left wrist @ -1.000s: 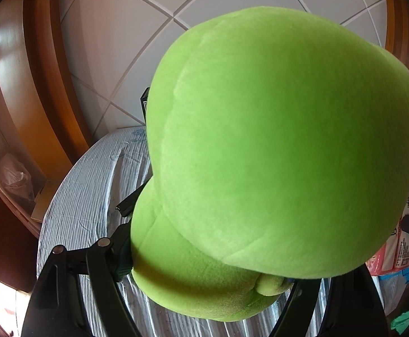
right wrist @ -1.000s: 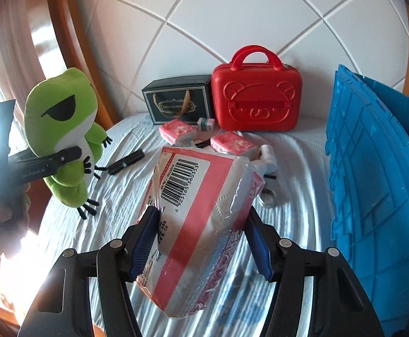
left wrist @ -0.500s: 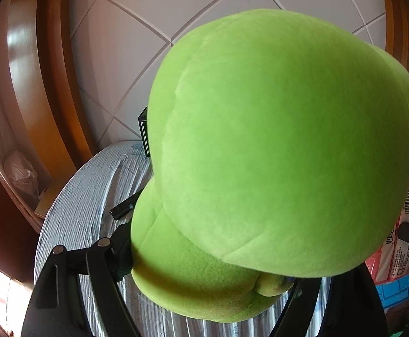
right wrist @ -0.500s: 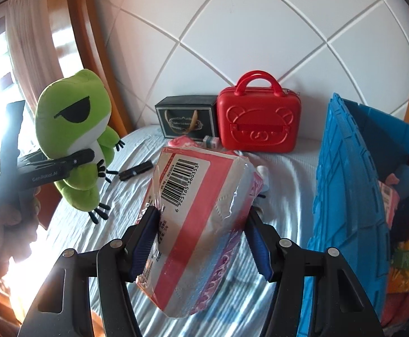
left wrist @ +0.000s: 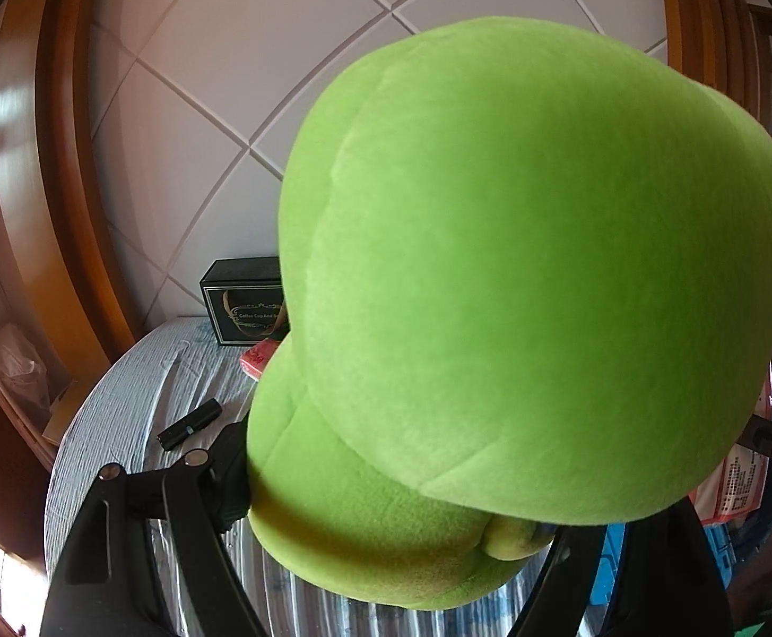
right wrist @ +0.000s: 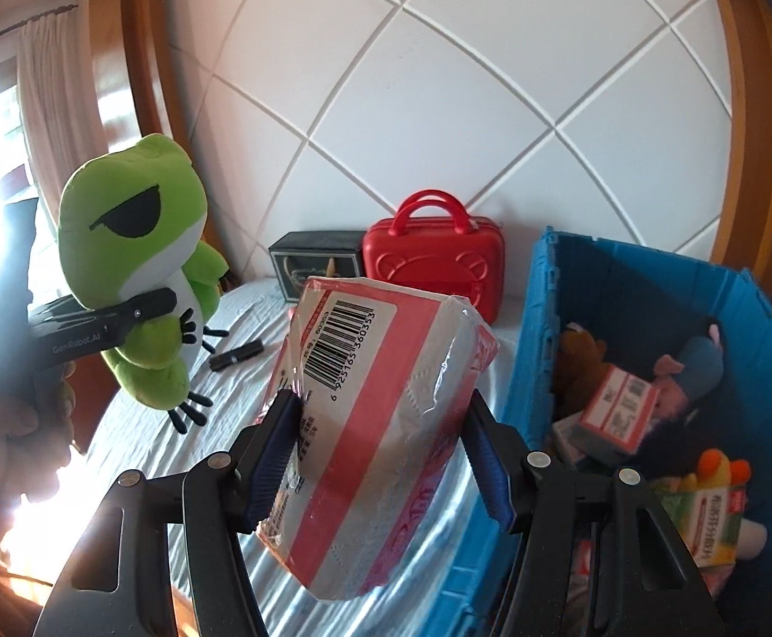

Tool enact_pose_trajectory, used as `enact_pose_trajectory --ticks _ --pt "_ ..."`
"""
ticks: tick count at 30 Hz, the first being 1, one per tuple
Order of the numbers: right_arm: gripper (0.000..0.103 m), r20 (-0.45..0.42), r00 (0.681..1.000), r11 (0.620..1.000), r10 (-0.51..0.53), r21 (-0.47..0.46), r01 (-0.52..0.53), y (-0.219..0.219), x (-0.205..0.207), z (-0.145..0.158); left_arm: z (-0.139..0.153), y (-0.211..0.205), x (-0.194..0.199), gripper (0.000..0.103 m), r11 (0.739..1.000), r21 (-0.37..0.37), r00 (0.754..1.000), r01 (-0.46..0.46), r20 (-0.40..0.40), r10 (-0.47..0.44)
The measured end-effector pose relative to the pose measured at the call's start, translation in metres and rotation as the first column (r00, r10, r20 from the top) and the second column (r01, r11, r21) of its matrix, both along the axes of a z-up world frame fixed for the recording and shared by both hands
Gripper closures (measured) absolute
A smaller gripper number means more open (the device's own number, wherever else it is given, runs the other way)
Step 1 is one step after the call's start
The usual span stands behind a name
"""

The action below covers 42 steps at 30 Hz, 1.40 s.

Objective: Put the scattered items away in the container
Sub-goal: 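Lift the frog plush and tissue pack and carry both over the blue bin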

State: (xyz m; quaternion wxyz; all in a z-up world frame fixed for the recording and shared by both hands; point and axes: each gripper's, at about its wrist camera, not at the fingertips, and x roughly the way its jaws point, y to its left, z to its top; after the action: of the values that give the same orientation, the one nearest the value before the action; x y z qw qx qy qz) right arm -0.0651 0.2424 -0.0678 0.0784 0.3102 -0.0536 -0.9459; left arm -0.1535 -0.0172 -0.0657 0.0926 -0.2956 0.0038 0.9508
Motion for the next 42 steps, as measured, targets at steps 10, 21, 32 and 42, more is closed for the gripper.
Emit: enact_pose_trajectory --ticks 10,21,32,42 --pt "0.042 -0.034 0.993 0.993 -0.114 -0.019 0.114 0.066 0.036 0.012 0.021 0.062 -0.001 0.024 0.995 0.008 0.994 0.103 -0.032 -0.102" --pt "0.042 -0.043 0.963 0.964 -0.267 -0.028 0.266 0.132 0.069 0.017 0.056 0.152 -0.004 0.024 0.968 0.000 0.967 0.251 -0.049 -0.251" --pt "0.042 -0.006 0.931 0.931 -0.365 -0.031 0.365 0.180 0.091 0.003 0.080 0.255 -0.022 0.024 0.908 -0.008 0.907 0.420 -0.046 -0.420" --pt "0.042 0.022 0.915 0.913 -0.404 -0.049 0.404 0.204 0.101 -0.006 0.091 0.341 -0.045 0.024 0.842 -0.040 0.841 0.538 -0.035 -0.540"
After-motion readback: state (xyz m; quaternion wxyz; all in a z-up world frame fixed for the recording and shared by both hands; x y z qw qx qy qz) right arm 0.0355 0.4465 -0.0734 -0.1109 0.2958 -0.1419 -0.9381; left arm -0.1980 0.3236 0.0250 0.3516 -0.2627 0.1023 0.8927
